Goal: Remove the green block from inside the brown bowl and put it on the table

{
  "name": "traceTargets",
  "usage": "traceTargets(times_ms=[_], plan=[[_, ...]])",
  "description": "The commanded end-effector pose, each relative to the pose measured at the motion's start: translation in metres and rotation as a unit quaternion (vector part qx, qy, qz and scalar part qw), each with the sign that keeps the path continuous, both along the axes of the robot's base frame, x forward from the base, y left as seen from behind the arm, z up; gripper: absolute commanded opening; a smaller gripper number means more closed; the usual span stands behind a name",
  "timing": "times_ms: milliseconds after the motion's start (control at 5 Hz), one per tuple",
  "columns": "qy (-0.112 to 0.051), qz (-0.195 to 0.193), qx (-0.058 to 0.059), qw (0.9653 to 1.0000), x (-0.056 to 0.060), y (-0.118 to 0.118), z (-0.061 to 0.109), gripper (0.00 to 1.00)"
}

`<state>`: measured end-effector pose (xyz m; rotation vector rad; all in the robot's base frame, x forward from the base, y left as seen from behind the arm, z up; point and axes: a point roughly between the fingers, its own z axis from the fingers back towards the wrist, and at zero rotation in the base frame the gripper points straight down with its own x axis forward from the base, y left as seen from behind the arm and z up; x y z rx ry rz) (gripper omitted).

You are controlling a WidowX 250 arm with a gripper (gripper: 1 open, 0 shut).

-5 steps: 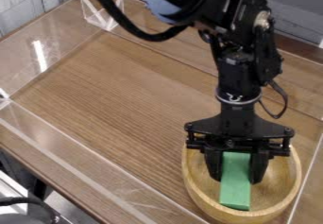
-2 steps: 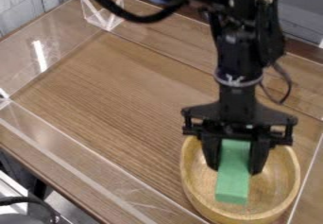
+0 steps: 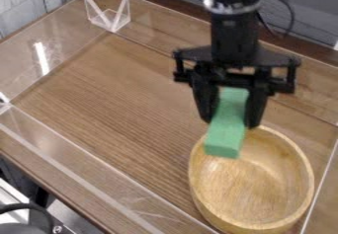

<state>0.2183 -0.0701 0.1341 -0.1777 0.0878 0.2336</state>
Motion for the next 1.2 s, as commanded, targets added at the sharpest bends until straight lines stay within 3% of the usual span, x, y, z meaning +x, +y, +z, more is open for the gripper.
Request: traceTargets(times_ms=[0,200,400,1000], plan=[[-0.039,-0.036,-0.001,0.9986,0.011,0.033,0.028,0.00],[-0.047,-0.054,0.002,0.9974,0.017,0.066,0.038,0.00],[-0.056,-0.066,0.008,0.9962,0.020,0.079,0.038,0.00],[-0.057,-0.070,0.021,0.9957,0.025,0.102,0.014,0.00]])
